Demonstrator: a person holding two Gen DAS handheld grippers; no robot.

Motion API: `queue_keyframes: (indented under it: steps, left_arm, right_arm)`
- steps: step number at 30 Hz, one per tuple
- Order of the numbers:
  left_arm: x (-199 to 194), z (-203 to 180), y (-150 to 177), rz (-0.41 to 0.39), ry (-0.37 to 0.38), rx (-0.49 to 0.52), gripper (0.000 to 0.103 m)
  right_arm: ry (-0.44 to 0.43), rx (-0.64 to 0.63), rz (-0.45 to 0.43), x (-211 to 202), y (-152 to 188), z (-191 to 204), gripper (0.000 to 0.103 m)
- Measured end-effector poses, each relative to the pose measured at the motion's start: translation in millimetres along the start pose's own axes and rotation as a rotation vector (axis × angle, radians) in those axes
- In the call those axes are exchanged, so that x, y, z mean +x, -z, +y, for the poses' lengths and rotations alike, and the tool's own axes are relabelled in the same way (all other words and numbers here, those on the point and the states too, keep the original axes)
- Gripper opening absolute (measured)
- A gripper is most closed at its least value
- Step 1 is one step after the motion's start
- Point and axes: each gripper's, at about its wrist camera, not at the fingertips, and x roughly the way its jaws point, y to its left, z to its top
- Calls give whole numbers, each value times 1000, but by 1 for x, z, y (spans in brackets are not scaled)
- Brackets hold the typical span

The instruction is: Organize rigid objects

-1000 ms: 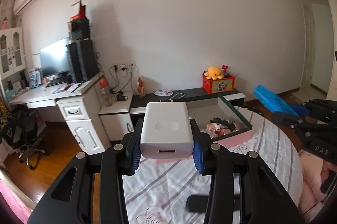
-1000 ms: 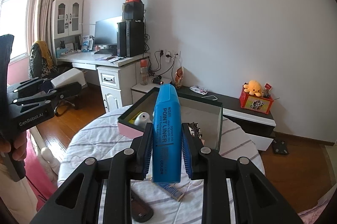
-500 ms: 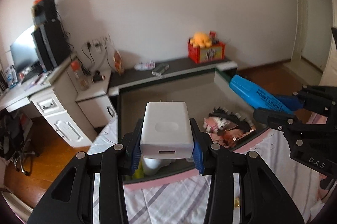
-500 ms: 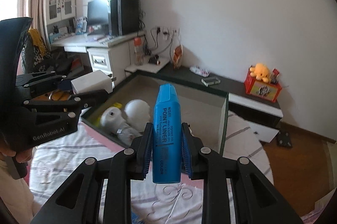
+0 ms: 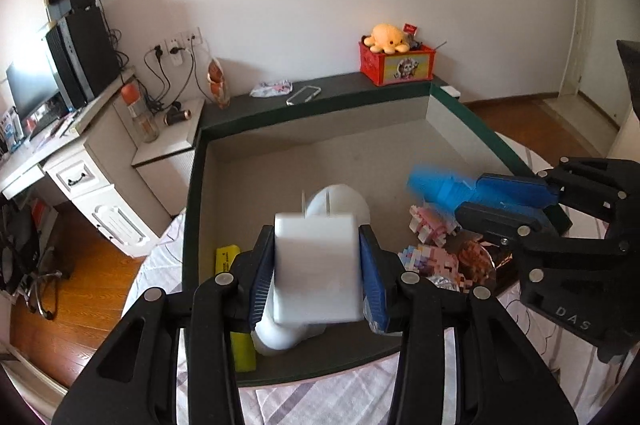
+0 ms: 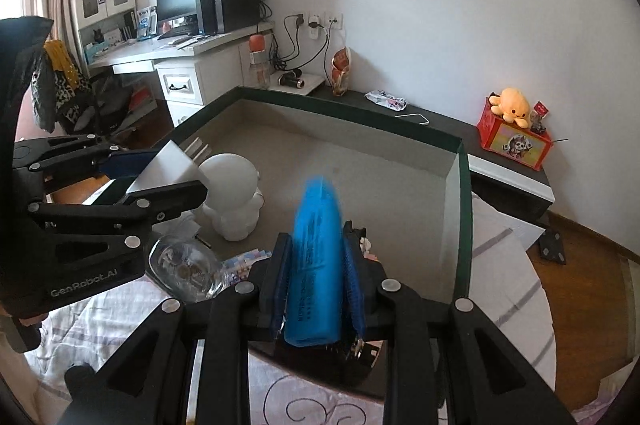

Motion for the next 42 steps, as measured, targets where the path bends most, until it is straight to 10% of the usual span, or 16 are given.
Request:
queue_keyframes:
  steps: [3, 14, 42]
  left_arm:
    - [-13, 4, -1, -36, -15, -13, 74]
    - [-102, 9, 16, -176, -49, -27, 103]
    - [-288, 6, 124, -349, -78, -75, 103]
  right_arm:
    - [21, -6, -25, -8, 1, 3, 59]
    - [32, -14, -105, -74, 3, 22, 79]
    - [16, 37, -283, -234, 67, 69, 81]
